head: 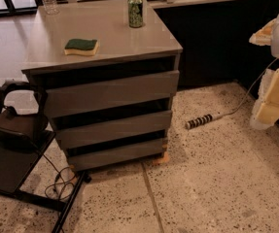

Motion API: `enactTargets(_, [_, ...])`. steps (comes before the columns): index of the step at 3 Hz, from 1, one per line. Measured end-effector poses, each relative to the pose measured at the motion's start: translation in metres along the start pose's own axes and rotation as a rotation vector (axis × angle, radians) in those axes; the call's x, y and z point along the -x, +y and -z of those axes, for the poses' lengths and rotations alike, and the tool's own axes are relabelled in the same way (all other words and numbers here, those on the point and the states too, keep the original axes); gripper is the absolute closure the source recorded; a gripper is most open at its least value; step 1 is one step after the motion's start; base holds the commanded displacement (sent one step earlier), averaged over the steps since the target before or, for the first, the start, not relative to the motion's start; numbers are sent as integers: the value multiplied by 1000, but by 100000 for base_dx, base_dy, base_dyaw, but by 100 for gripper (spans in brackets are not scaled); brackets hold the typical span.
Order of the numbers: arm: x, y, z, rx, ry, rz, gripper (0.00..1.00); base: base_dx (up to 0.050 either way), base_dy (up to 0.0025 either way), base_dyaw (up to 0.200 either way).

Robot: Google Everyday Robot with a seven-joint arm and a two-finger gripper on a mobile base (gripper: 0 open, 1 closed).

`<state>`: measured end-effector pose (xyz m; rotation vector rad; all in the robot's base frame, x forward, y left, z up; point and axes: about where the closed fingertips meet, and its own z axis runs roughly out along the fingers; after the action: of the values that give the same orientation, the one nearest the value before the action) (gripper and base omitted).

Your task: Move sponge near water bottle

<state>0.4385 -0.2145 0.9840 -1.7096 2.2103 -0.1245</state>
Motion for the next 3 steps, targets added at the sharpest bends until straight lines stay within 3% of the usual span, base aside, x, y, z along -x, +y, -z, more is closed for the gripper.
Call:
enactTargets(1, [0, 0, 0, 0, 0, 0, 0, 4548, 185, 8252])
enactTargets(3, [0, 0, 0, 0, 0, 0, 0, 5002, -1, 38])
